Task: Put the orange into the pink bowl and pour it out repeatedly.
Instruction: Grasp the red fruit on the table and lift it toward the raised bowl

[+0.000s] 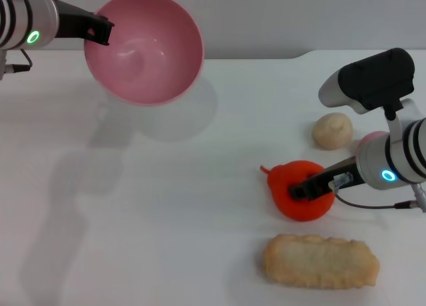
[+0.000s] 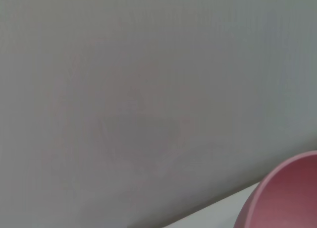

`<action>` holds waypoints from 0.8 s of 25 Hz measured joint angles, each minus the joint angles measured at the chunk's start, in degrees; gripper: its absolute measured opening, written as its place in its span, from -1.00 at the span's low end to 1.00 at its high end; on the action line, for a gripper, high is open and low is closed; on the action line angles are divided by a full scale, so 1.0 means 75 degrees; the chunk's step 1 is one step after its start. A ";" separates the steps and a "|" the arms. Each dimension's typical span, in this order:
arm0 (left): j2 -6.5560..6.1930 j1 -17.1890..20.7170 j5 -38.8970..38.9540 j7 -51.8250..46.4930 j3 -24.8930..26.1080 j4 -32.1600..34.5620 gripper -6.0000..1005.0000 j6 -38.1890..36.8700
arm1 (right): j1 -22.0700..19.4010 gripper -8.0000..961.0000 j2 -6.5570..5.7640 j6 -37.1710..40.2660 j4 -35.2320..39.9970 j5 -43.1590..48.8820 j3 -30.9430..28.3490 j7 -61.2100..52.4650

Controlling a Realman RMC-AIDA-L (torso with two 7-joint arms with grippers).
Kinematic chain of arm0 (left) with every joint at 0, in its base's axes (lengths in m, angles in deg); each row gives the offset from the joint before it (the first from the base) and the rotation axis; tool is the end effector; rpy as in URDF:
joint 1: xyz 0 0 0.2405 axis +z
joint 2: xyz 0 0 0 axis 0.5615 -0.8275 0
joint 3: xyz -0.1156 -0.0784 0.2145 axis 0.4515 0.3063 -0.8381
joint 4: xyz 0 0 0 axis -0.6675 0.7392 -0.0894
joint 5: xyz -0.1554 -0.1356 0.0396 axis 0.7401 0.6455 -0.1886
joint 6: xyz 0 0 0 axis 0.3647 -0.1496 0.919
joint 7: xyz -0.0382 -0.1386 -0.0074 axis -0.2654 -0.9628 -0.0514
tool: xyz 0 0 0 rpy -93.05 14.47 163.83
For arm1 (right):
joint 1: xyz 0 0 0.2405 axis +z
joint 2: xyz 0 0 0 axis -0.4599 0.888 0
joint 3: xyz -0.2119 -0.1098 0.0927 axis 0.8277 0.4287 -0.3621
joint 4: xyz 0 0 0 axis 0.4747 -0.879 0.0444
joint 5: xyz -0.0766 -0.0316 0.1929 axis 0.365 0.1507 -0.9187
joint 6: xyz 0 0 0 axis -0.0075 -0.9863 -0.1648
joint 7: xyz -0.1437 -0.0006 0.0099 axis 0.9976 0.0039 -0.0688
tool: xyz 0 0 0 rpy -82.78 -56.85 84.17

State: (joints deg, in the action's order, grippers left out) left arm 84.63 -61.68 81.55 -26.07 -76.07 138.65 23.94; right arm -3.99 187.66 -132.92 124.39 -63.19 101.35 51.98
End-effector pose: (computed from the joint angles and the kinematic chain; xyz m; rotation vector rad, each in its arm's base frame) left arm -0.1462 0.4015 0.0585 -2.0395 -0.7501 0.0069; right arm 0.2011 0.3297 -0.0542 -2.3586 1.1920 -0.2976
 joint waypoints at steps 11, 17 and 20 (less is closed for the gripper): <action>0.0009 -0.0055 -0.0002 0.0008 0.0020 -0.0097 -0.90 -0.0104 | -0.0388 -0.58 -0.0013 0.0018 0.1262 0.0033 -0.0044 0.0245; 0.0021 -0.0183 0.0006 0.0008 -0.0033 -0.0557 -0.90 -0.0263 | -0.0617 -0.79 0.0006 -0.0659 0.2850 -0.0143 -0.0467 0.0333; 0.0031 -0.0263 0.0013 0.0008 -0.0056 -0.0879 -0.90 -0.0399 | -0.0683 -0.85 0.0006 -0.1125 0.3829 -0.0354 -0.0772 0.0336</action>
State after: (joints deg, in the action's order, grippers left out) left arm 84.86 -63.65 81.65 -26.01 -76.49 132.06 20.95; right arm -9.12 187.70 -141.35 153.10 -65.84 95.56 54.50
